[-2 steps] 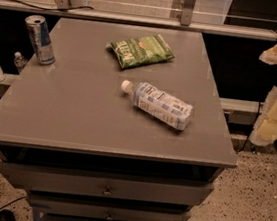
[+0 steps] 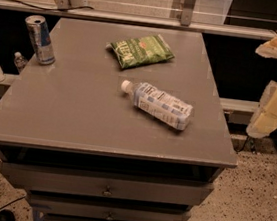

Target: Move green jalapeno chip bag near redbull can

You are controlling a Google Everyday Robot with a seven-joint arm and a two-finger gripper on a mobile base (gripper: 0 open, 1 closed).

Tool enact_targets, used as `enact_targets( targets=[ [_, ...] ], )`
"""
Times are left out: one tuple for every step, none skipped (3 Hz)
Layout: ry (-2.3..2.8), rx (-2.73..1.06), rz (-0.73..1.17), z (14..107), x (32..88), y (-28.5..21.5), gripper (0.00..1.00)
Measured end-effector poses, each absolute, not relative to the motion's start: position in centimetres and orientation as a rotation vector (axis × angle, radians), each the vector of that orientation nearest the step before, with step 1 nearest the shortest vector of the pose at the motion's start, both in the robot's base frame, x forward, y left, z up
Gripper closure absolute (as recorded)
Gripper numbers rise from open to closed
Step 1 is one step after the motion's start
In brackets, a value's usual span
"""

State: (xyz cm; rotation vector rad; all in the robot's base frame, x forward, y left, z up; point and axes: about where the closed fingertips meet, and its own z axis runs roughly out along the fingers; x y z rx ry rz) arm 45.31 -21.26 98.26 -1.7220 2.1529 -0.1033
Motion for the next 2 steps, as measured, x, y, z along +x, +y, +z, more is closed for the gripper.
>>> enact_targets(
  targets=[
    [2.061, -1.707, -0.087, 98.3, 49.3, -20.2, 0.0],
    [1.962, -1.683, -0.05, 97.7, 54.6, -18.6, 0.0]
  ],
)
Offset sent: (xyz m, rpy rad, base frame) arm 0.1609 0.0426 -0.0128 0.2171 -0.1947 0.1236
